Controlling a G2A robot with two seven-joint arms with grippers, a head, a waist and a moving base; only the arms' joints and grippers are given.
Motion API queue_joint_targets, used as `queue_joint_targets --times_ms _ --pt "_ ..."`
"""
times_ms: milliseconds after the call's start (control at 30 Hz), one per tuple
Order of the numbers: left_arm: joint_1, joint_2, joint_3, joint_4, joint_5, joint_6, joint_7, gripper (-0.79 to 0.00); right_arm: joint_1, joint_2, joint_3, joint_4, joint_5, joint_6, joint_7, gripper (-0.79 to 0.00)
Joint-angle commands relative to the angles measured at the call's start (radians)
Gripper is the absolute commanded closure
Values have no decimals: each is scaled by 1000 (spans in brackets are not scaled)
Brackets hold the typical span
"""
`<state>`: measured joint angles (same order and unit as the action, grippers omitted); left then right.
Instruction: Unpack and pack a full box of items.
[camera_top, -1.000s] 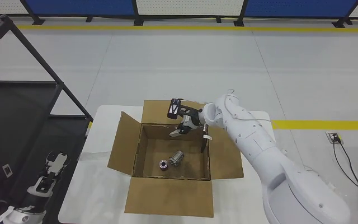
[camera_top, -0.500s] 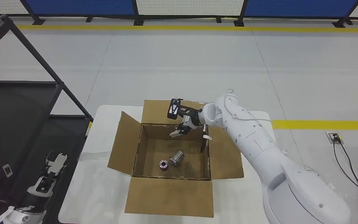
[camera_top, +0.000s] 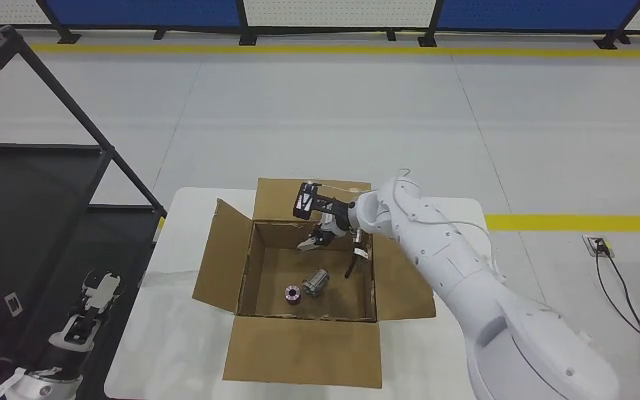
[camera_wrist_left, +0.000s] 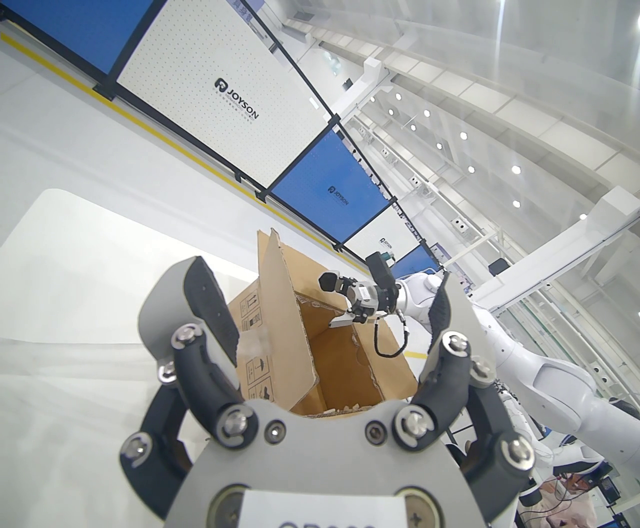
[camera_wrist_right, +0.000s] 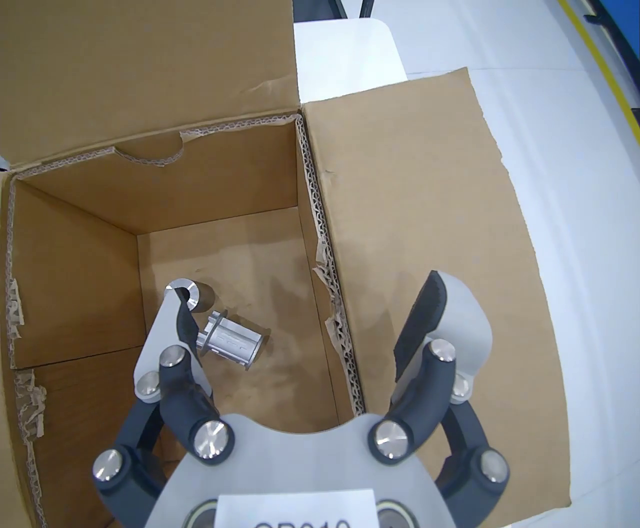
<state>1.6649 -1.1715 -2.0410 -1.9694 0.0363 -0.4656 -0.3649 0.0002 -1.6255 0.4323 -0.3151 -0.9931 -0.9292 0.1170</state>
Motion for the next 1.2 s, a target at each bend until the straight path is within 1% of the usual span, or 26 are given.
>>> queue_joint_targets --times_ms 0,133,267,433,533,633,767,867,900,933,1067,1167 --pt "0 0 0 0 0 0 0 -785 1 12 11 1 0 -37 -53 -785" --pt "0 0 0 0 0 0 0 -785 -6 46 28 -12 -39 -70 -178 -785" --pt "0 0 0 0 0 0 0 -785 -33 98 46 -53 -109 -83 -345 -785" --pt "0 0 0 0 0 0 0 -785 -89 188 88 -134 -216 -54 -549 -785" --pt "0 0 0 0 0 0 0 -785 -133 248 130 -194 -265 -9 -609 -785" --pt "0 0 0 0 0 0 0 -785 -190 312 193 -276 -288 28 -635 -785" --pt "0 0 0 0 0 0 0 -785 -301 408 319 -441 -297 68 -609 -785" --pt "0 0 0 0 0 0 0 -785 -423 481 448 -617 -286 89 -531 -785" --pt "0 0 0 0 0 0 0 -785 -488 512 513 -707 -275 95 -483 -785" --pt "0 0 0 0 0 0 0 -785 -523 526 546 -754 -266 97 -458 -785" --pt "0 0 0 0 0 0 0 -785 -740 594 745 -1023 -203 117 -306 -785" --pt "0 0 0 0 0 0 0 -785 -887 624 871 -1184 -151 169 -203 -785"
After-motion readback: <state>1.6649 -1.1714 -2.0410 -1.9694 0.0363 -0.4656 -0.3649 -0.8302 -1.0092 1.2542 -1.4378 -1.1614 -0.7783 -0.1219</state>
